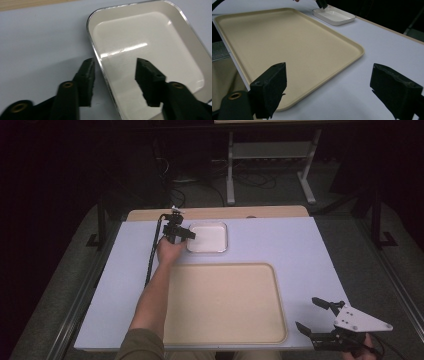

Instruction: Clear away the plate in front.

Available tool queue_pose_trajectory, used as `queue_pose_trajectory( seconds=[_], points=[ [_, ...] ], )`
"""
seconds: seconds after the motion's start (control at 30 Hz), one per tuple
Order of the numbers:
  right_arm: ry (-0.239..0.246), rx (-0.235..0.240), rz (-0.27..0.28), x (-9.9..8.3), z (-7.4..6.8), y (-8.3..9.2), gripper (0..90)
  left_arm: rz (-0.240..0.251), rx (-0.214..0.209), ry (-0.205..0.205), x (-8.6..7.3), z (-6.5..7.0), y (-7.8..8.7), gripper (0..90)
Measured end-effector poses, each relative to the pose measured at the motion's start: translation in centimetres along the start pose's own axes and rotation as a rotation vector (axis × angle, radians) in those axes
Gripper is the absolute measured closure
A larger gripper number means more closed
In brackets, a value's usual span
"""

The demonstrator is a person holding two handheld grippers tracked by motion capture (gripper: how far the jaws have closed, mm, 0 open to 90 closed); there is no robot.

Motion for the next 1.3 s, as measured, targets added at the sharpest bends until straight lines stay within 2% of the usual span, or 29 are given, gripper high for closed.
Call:
queue_pose_trajectory(
  seconds=[0.03, 0.1, 0.27, 0.37, 0.47, 0.53, 0.6, 0.63, 0.83, 0.9, 0.97, 1.0, 1.1, 1.17, 1.3],
  points=[
    [-0.001, 0.0, -0.001, 0.0, 0.0, 0.0, 12.9, 0.002, 0.0, 0.004, 0.0, 0.0, 0.0, 57.3],
    [0.0, 0.001, 0.0, 0.0, 0.0, 0.0, 12.9, -0.015, 0.025, 0.006, -0.1, 0.0, -0.2, 61.7],
    [0.002, 0.001, 0.003, 0.0, 0.0, 0.0, 12.9, -0.039, 0.028, 0.006, -0.3, 0.1, -0.7, 68.2],
    [0.0, 0.002, 0.002, 0.0, 0.0, 0.1, 12.9, -0.051, 0.022, 0.021, -0.4, 0.0, -1.0, 72.9],
    [0.0, 0.002, 0.004, 0.0, 0.0, 0.1, 12.9, -0.052, 0.023, 0.055, -0.4, -0.1, -1.0, 75.3],
    [0.0, 0.002, 0.004, 0.0, 0.0, 0.1, 12.9, -0.056, 0.031, 0.049, -0.3, 0.0, -1.0, 75.8],
    [0.001, 0.003, 0.005, 0.0, 0.0, 0.1, 12.9, -0.062, 0.05, 0.027, -0.3, 0.1, -0.9, 78.4],
    [0.001, 0.003, 0.004, 0.0, 0.0, 0.1, 12.9, -0.064, 0.044, 0.03, -0.3, 0.0, -0.9, 79.1],
    [0.0, 0.002, 0.004, 0.0, 0.0, 0.1, 12.9, -0.058, 0.008, 0.111, -0.4, -0.4, -0.8, 82.3],
    [0.001, 0.003, 0.004, 0.0, 0.0, 0.0, 12.9, -0.043, -0.013, 0.167, -0.6, -0.6, -0.9, 84.3],
    [0.002, 0.003, 0.004, 0.0, 0.0, 0.1, 12.9, -0.022, -0.048, 0.251, -0.9, -1.0, -0.9, 87.3],
    [0.001, 0.003, 0.006, 0.0, 0.0, 0.1, 12.9, -0.011, -0.055, 0.279, -1.0, -1.1, -0.9, 88.4],
    [-0.002, 0.004, 0.007, 0.0, 0.0, 0.1, 12.9, -0.006, -0.051, 0.299, -1.1, -1.1, -0.9, 88.6],
    [0.0, 0.005, 0.008, 0.0, 0.0, 0.2, 12.9, 0.003, -0.059, 0.331, -1.2, -1.2, -0.8, 88.7],
    [0.002, 0.006, 0.006, 0.0, -0.1, 0.1, 12.9, 0.018, -0.046, 0.356, -1.7, -1.6, -0.5, 88.7]
  ],
)
Point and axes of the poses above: each handheld gripper's, and its own axes: y roughly backward along the jaws, x roughly out of its top, z roughly to its right, the point moved 2 cm from there along -y, roughly forward along the jaws, and after that the axes turned 10 degrees about -y, right-handed, at the moved point
